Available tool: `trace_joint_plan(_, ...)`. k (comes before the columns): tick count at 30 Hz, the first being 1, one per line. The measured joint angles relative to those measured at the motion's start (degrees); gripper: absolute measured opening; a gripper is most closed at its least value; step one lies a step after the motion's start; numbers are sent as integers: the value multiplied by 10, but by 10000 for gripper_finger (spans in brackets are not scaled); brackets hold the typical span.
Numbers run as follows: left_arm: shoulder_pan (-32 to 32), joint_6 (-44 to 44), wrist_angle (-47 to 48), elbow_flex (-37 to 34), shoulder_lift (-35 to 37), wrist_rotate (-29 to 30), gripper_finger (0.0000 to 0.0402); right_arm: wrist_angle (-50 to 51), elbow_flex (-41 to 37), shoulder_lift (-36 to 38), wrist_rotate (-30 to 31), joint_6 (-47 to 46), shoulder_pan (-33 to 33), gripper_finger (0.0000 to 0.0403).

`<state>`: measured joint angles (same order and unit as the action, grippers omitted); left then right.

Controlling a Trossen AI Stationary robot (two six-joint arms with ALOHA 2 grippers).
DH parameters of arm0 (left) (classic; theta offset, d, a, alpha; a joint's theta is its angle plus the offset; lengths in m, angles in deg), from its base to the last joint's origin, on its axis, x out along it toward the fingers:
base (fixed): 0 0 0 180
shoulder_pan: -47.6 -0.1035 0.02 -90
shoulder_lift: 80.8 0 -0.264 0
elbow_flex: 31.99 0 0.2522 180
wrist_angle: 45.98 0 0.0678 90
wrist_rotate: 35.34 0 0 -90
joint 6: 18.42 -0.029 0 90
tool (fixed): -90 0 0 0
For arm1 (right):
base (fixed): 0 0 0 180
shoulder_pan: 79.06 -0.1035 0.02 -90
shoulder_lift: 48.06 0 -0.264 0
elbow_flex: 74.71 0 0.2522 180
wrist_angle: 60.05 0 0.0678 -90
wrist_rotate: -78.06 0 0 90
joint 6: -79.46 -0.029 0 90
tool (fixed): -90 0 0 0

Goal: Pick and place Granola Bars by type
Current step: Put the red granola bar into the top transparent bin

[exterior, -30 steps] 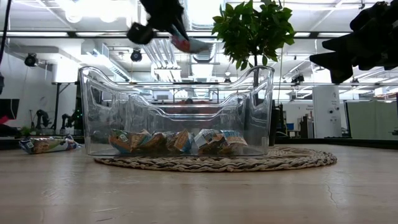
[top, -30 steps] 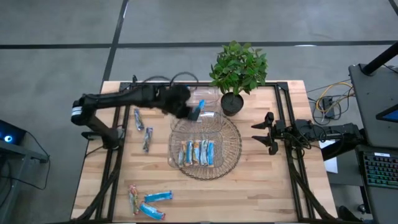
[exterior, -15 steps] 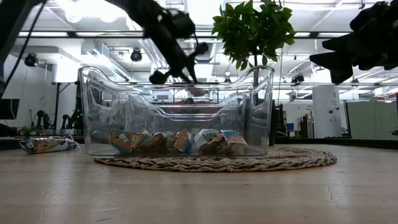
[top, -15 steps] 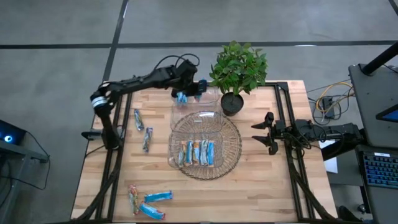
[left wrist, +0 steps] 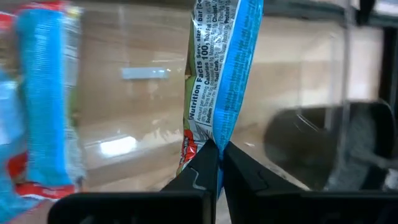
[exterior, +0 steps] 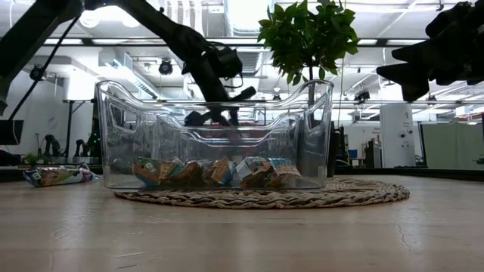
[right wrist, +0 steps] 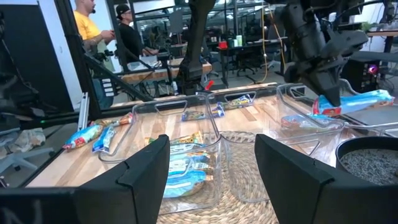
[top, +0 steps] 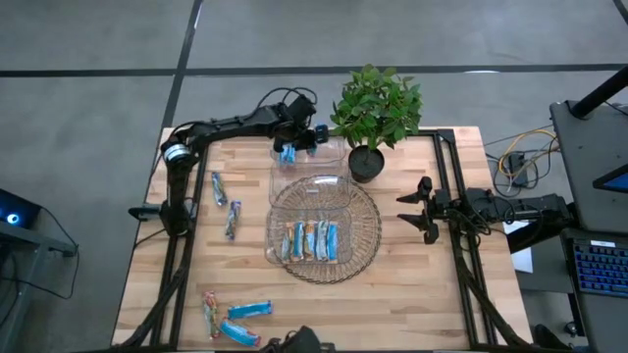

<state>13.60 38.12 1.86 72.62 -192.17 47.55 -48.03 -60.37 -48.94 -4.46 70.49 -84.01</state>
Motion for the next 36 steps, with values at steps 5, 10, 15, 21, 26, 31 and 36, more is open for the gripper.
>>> trace_joint_plan(5, -6, 30, 4, -33, 0, 18, 0, 0, 0, 0, 0, 0, 0, 224)
trace_joint_plan(10, -10, 45, 1, -51, 1, 31, 0, 0, 0, 0, 0, 0, 0, 224)
trace_joint_plan(15, -12, 60, 2, -61, 1, 49, 0, 0, 0, 0, 0, 0, 0, 224)
trace_joint_plan(21, -12, 53, 3, -62, 1, 47, 0, 0, 0, 0, 0, 0, 0, 224)
trace_joint_plan(26, -13, 49, -1, -55, 1, 47, 2, 0, 0, 0, 0, 0, 0, 224)
trace_joint_plan(31, -14, 31, -13, -54, 1, 52, 41, 0, 0, 0, 0, 0, 0, 224)
trace_joint_plan(36, -14, 34, -27, -52, 1, 52, 98, 0, 0, 0, 0, 0, 0, 224)
